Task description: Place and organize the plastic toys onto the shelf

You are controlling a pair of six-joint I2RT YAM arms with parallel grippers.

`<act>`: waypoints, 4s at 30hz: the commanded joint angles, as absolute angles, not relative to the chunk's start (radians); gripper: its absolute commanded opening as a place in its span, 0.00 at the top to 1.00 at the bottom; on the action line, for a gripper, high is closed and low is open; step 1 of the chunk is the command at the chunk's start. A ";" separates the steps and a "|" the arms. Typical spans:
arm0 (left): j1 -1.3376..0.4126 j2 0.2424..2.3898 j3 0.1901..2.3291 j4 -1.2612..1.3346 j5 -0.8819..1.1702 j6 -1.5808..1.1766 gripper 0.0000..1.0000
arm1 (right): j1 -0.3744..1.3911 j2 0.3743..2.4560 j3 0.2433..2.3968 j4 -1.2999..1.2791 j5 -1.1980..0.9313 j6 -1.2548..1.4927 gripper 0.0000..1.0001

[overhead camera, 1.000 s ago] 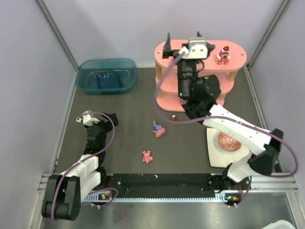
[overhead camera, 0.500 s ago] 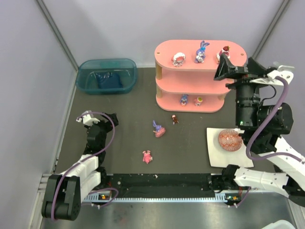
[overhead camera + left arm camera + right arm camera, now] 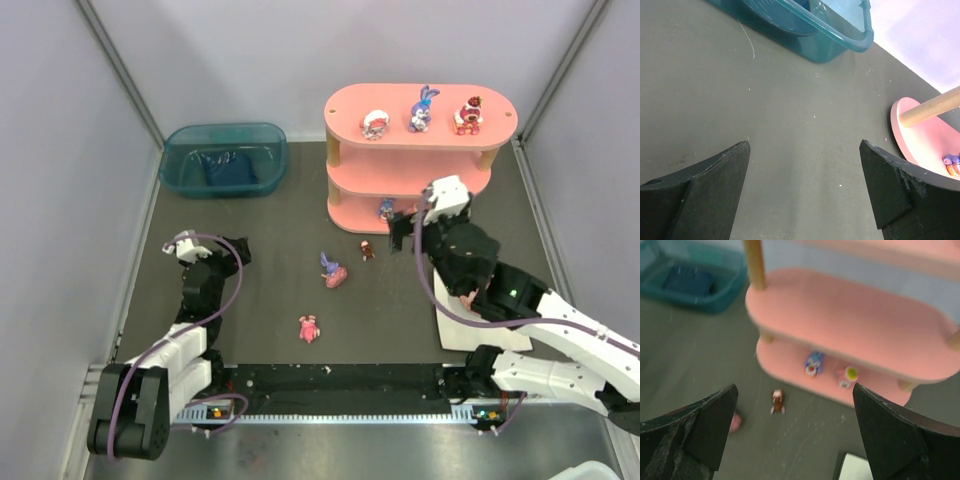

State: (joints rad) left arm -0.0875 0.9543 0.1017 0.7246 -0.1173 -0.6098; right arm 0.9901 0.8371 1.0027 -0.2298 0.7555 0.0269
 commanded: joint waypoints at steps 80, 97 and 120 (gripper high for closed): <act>-0.086 0.982 0.120 0.779 -0.100 -0.601 0.03 | 0.933 1.626 0.986 -0.101 0.149 0.322 1.00; -0.086 0.988 0.120 0.784 -0.097 -0.604 0.03 | 0.936 1.474 0.790 -0.117 0.133 0.385 1.00; -0.086 0.982 0.118 0.782 -0.095 -0.606 0.03 | 0.934 1.275 0.845 -0.209 0.077 0.114 0.26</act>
